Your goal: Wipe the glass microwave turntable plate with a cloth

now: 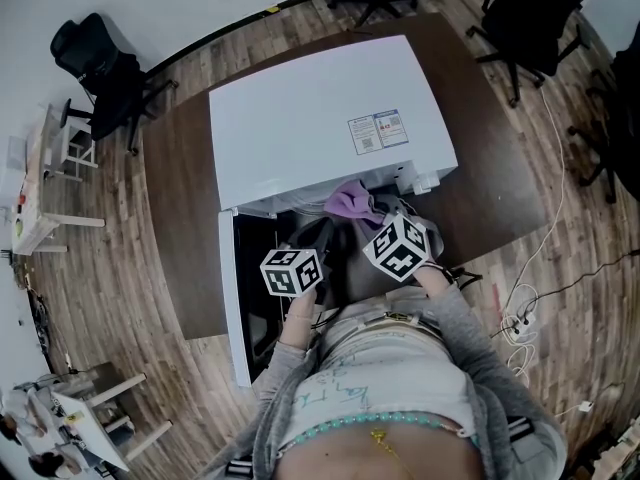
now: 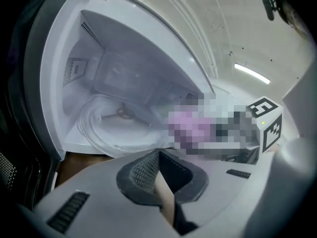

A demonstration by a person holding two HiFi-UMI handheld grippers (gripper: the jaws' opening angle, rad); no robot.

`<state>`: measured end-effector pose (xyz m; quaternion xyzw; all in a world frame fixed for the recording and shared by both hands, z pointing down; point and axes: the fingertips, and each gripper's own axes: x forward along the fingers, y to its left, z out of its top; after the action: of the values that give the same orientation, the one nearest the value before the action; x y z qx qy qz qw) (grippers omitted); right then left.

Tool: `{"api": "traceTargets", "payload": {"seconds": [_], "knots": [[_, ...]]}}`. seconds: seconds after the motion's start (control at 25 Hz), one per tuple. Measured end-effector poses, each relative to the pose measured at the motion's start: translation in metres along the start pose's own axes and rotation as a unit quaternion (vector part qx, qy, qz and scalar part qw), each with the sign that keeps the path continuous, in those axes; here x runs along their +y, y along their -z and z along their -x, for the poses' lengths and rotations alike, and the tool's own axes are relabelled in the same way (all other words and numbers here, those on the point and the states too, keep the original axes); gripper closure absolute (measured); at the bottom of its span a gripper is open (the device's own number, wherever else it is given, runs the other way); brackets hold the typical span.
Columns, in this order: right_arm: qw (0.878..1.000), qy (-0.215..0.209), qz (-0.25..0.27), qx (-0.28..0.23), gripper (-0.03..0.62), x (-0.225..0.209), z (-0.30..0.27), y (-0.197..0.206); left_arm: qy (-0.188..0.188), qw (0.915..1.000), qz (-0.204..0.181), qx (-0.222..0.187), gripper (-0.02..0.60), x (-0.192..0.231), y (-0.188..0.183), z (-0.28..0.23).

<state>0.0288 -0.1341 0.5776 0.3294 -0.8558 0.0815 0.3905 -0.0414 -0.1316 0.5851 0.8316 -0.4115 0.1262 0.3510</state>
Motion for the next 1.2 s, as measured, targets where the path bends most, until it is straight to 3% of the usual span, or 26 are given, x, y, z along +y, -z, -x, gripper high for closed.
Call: {"api": "traceTargets", "payload": {"seconds": [0.32,0.52,1.2], "knots": [[1.0,-0.007,-0.013,-0.011,0.48,0.003,0.006,-0.002,-0.001,0.9995,-0.026,-0.018,0.571,-0.014,-0.01,0.008],[1.0,-0.009,-0.006,-0.023,0.48,0.004,0.011,-0.009,0.009,0.9988,-0.017,-0.045,0.571,-0.022,-0.025,0.015],[0.989,-0.059,-0.053,-0.126,0.48,-0.009,0.068,-0.035,0.011,0.9963,-0.035,-0.078,0.571,-0.05,-0.05,0.032]]}}
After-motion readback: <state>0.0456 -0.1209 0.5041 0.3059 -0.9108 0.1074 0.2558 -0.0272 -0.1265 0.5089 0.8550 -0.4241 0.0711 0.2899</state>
